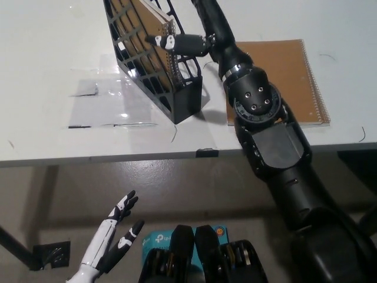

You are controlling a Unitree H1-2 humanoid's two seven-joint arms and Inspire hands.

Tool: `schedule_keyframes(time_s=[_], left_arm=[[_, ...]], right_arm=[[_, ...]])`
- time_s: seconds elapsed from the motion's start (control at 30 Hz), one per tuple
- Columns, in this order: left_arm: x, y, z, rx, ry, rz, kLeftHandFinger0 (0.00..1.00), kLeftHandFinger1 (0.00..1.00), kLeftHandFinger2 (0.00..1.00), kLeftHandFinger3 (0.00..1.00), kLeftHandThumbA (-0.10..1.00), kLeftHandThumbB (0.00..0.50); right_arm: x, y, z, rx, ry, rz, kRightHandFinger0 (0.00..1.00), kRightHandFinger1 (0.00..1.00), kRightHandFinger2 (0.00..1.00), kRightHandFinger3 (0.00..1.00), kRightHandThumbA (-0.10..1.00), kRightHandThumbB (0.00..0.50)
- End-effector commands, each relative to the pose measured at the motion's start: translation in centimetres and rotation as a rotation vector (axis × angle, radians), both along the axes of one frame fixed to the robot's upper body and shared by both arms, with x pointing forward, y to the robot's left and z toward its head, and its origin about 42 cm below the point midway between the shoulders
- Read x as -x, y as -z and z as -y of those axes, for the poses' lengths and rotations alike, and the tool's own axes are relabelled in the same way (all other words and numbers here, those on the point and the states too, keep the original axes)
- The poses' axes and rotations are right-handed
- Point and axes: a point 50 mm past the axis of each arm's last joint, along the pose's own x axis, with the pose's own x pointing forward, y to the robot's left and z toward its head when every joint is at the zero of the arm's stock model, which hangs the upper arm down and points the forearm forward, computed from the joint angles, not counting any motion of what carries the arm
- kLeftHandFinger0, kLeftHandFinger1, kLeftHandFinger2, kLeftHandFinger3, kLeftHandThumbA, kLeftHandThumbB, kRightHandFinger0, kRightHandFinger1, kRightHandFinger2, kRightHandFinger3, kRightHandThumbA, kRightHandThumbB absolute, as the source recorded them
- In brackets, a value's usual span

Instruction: Use the right hand to pick up a book from the book holder on the left side and put it on another book on the right side

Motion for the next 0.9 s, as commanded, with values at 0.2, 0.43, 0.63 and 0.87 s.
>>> schedule_keyframes(time_s=[0.2,0.43,0.63,0.87], left_arm=[[-0.5,-1.3,-0.3,-0.005,0.013,0.036,1.0,1.0,1.0,1.0,0.88,0.261],[-0.6,-1.4,-0.3,-0.03,0.014,0.034,1.0,1.0,1.0,1.0,0.89,0.244],[-0.7,-1.5,-0.4,-0.043,0.019,0.034,1.0,1.0,1.0,1.0,0.89,0.22],[-0.7,-1.6,-0.3,-0.052,0.019,0.036,1.0,1.0,1.0,1.0,0.9,0.218]], right_arm=[[0.0,-3.1,-2.1,-0.154,-0.127,-0.029,1.0,1.0,1.0,1.0,1.0,0.283],[0.2,-3.3,-2.6,-0.169,-0.141,-0.041,1.0,1.0,1.0,1.0,1.0,0.293],[0.7,-3.9,-2.8,-0.192,-0.167,-0.025,1.0,1.0,1.0,1.0,1.0,0.278],[0.6,-3.2,-3.3,-0.171,-0.167,-0.032,1.0,1.0,1.0,1.0,1.0,0.303]])
